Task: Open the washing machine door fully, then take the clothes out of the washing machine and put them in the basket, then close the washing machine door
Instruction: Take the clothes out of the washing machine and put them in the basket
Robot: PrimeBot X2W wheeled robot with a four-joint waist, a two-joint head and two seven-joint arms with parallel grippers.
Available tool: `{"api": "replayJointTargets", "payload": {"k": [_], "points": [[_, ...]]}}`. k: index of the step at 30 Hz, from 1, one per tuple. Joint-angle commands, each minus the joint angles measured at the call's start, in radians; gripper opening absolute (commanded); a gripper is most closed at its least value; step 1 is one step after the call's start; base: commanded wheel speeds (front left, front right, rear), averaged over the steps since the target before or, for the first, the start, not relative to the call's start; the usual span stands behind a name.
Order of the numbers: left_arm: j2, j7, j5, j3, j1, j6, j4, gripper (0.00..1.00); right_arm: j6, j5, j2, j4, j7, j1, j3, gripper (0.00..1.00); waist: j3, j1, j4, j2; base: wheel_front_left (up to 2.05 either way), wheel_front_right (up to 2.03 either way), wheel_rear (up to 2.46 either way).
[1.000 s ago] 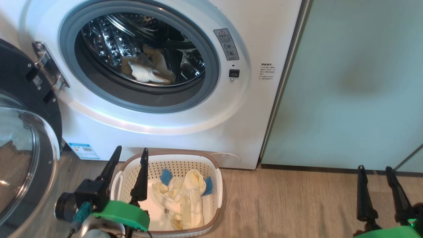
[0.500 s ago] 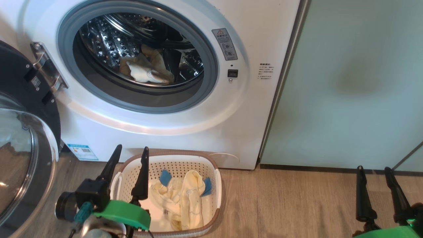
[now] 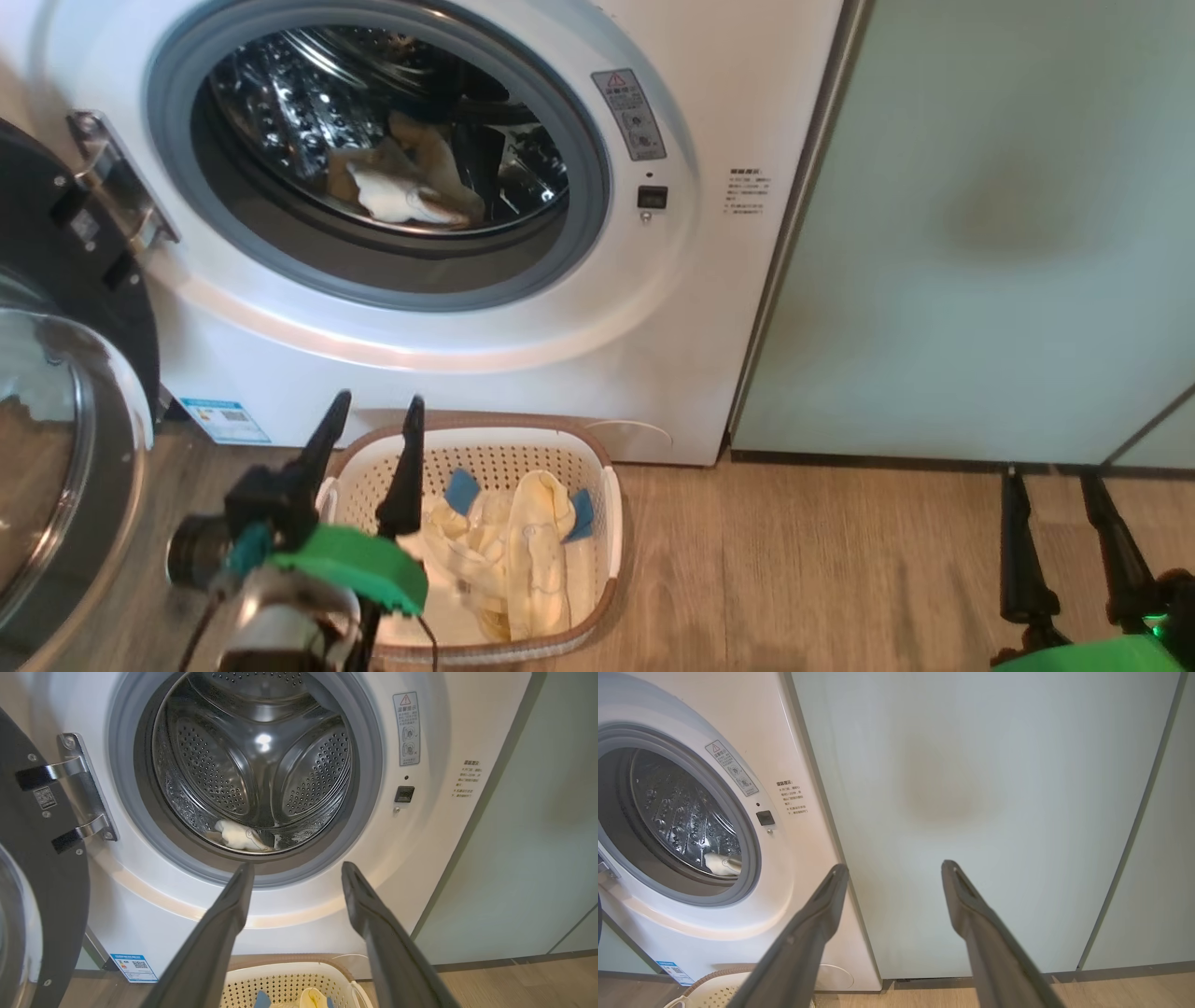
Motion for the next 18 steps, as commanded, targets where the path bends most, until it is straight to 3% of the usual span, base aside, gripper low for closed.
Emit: {"api": "replayJointTargets", "payload": {"k": [1, 9, 18], "points": [[0.029, 0.001, -0.011, 0.042, -0.095, -0.007, 0.0, 1.0, -0.003, 0.001, -0.017, -0.034, -0.007, -0.047, 0.027, 1.0, 0.022, 0.0, -0.012, 0.0, 0.0, 0.0, 0.0], [0.061, -0.004, -0.013, 0.045, -0.26, -0.016, 0.125, 1.0, -0.003, -0.012, -0.017, -0.054, -0.007, -0.082, 0.021, 1.0, 0.115, 0.0, -0.045, 0.0, 0.0, 0.0, 0.0], [0.135, 0.016, -0.006, 0.053, -0.526, -0.032, 0.296, 1.0, -0.003, -0.008, -0.017, -0.079, -0.007, -0.148, -0.002, 1.0, 0.274, 0.0, -0.085, 0.0, 0.0, 0.0, 0.0]]}}
